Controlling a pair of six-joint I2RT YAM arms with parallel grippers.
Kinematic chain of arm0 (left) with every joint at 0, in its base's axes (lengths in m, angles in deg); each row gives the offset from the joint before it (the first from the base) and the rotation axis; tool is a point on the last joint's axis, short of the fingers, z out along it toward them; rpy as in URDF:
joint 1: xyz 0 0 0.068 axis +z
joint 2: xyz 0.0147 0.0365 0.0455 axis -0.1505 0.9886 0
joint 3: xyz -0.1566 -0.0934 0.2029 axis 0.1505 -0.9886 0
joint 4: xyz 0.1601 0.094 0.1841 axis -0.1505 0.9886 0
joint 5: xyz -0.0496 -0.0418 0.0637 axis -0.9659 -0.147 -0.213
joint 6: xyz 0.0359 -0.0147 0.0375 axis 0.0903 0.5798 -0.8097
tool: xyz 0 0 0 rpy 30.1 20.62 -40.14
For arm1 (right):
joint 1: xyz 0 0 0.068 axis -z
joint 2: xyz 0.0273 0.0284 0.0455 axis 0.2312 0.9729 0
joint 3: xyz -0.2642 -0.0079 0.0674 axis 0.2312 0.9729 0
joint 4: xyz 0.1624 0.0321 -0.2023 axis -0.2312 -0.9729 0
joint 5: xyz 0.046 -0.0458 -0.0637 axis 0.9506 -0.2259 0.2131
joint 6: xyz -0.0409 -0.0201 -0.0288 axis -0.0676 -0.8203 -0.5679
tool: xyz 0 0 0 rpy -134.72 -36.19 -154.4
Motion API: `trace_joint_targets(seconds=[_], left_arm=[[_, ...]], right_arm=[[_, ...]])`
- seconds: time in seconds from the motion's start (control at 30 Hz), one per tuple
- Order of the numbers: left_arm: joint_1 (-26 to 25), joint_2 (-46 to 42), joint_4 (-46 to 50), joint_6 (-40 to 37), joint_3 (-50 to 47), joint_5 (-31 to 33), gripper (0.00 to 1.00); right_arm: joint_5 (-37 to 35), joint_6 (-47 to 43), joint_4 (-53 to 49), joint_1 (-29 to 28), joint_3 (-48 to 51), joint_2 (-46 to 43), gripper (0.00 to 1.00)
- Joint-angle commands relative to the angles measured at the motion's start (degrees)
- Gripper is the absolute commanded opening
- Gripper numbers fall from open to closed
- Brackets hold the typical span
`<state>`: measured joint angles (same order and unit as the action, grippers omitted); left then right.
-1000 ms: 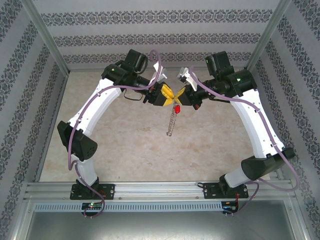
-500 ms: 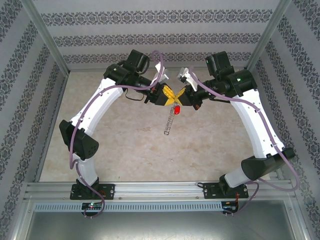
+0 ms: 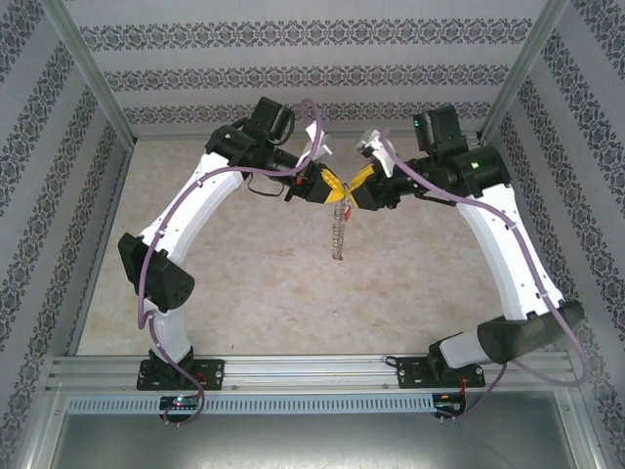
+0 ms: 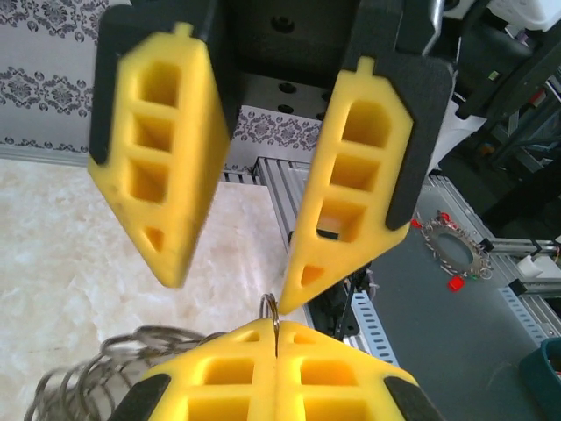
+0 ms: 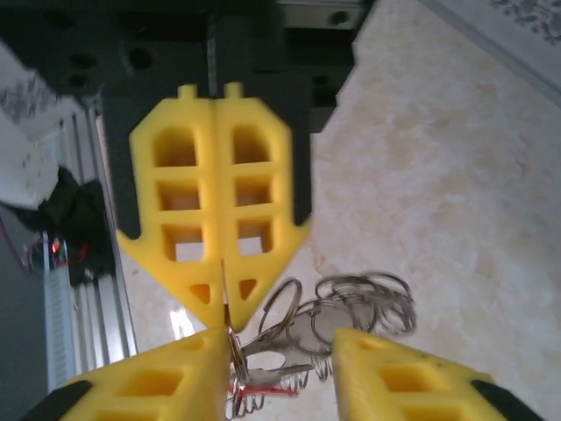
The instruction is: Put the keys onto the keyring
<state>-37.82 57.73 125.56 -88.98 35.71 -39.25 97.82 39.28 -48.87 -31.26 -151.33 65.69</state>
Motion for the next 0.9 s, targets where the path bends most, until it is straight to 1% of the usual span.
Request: trace_joint_targets(seconds=[0.0,0.1,0.17,0.23,0.3,0.4,0.57,0.7,0.87], left_arm=[[-1.13,-1.65,-5.94,2.89,-0.98,-1.93,0.00],[-1.09,-2.17,-7.62,3.73,-1.39,-2.17,0.00],[-1.07,-2.38,-7.95,3.87,-1.45,-2.19,0.00],[-1.07,-2.71,-8.63,4.16,-1.47,-2.04,0.00],[-1.09,-3.03,-9.11,4.47,-1.55,-1.98,0.00],[-1.08,-3.50,-9.77,5.02,-1.56,-1.94,0.00],[-1.07,-4.23,-10.62,5.65,-1.91,-1.87,0.00],[-1.09,-4.58,-10.86,5.83,-2.26,-1.96,0.00],[-1.09,-4.77,-11.03,5.91,-2.35,-2.00,0.00]], right_arm=[[1.46,12.45,17.84,2.79,9.06,-8.20,0.44],[-1.77,19.89,27.98,3.16,18.63,-14.11,0.45],[-3.55,22.42,32.61,2.92,24.58,-17.52,0.44],[-5.38,25.56,40.20,2.74,32.39,-21.63,0.42],[-4.92,28.07,47.67,2.64,39.34,-25.32,0.41],[-2.86,29.49,53.19,2.56,45.08,-28.76,0.39],[0.29,29.67,53.94,1.60,47.03,-29.63,0.35],[-0.38,29.46,54.53,-0.05,47.40,-31.15,0.35],[-0.92,29.00,54.39,-1.50,46.47,-30.58,0.35]])
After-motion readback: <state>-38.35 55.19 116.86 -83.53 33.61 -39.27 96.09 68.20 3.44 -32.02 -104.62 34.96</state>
